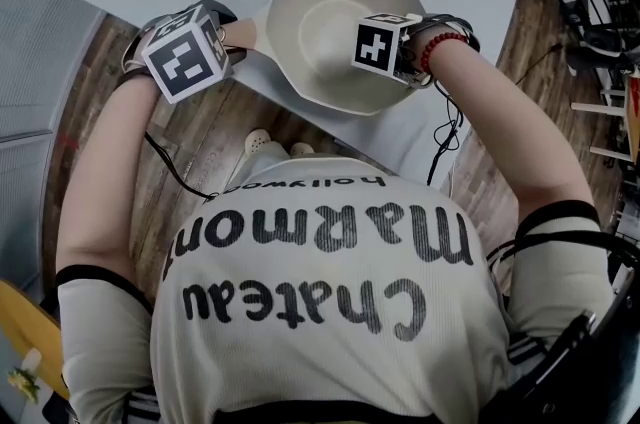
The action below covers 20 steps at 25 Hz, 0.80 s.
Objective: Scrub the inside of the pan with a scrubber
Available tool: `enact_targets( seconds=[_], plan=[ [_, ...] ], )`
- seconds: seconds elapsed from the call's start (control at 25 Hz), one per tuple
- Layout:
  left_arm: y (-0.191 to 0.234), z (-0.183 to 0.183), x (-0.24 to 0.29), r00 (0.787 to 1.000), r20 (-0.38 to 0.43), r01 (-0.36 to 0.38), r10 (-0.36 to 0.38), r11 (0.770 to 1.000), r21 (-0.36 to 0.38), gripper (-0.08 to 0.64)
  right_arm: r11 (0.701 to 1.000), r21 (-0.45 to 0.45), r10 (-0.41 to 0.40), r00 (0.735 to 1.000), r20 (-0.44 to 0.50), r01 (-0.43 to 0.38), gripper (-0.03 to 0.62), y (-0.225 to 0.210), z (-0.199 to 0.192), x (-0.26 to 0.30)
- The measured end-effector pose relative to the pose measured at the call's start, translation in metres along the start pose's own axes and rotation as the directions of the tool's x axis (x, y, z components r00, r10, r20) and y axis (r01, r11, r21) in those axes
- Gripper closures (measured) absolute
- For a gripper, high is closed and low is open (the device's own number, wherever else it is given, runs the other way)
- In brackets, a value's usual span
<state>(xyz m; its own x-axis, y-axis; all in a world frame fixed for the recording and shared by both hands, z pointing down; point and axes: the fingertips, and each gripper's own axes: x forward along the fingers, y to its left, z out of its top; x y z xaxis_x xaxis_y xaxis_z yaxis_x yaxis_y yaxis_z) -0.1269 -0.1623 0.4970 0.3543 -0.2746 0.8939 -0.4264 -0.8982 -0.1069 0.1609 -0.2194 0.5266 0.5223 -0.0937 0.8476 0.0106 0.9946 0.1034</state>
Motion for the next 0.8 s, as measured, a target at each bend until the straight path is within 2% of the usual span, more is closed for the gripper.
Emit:
enact_targets(
  seconds=[0.16,0.32,0.44,0.56,0.64,0.72,0.8],
  plan=[
    [0.000,-0.001,0.001,1.000,-0.008,0.006,-0.006,1.000,-0.002,0.328,0.991,-0.068,-0.114,0.993,-0.005,0.113,0.538,-0.016,0.006,0.008],
    [0.000,-0.001,0.001,1.000,-0.013,0.012,-0.013,1.000,-0.006,0.328,0.973,-0.066,-0.221,0.975,0.019,0.221,0.538,-0.039,0.006,0.009],
    [0.000,-0.003,0.001,1.000,-0.020,0.011,-0.011,1.000,-0.004,0.327,0.951,-0.049,-0.304,0.952,0.048,0.306,0.538,-0.055,0.008,0.007],
    [0.000,-0.001,0.002,1.000,-0.004,0.001,-0.001,1.000,0.011,0.325,0.909,-0.026,-0.411,0.907,0.098,0.415,0.538,-0.071,0.010,0.004],
    [0.000,0.000,0.002,0.999,0.025,-0.024,0.023,0.999,0.030,0.323,0.885,0.033,-0.463,0.871,0.166,0.464,0.538,-0.079,0.014,-0.002],
    [0.002,0.002,-0.002,0.995,0.076,-0.062,0.059,0.997,0.034,0.306,0.861,0.167,-0.508,0.816,0.277,0.480,0.538,-0.088,0.019,-0.017],
    [0.004,0.008,-0.011,0.985,0.155,-0.078,0.076,0.997,0.009,0.291,0.833,0.341,-0.547,0.745,0.382,0.436,0.537,-0.094,0.018,-0.033]
  ],
)
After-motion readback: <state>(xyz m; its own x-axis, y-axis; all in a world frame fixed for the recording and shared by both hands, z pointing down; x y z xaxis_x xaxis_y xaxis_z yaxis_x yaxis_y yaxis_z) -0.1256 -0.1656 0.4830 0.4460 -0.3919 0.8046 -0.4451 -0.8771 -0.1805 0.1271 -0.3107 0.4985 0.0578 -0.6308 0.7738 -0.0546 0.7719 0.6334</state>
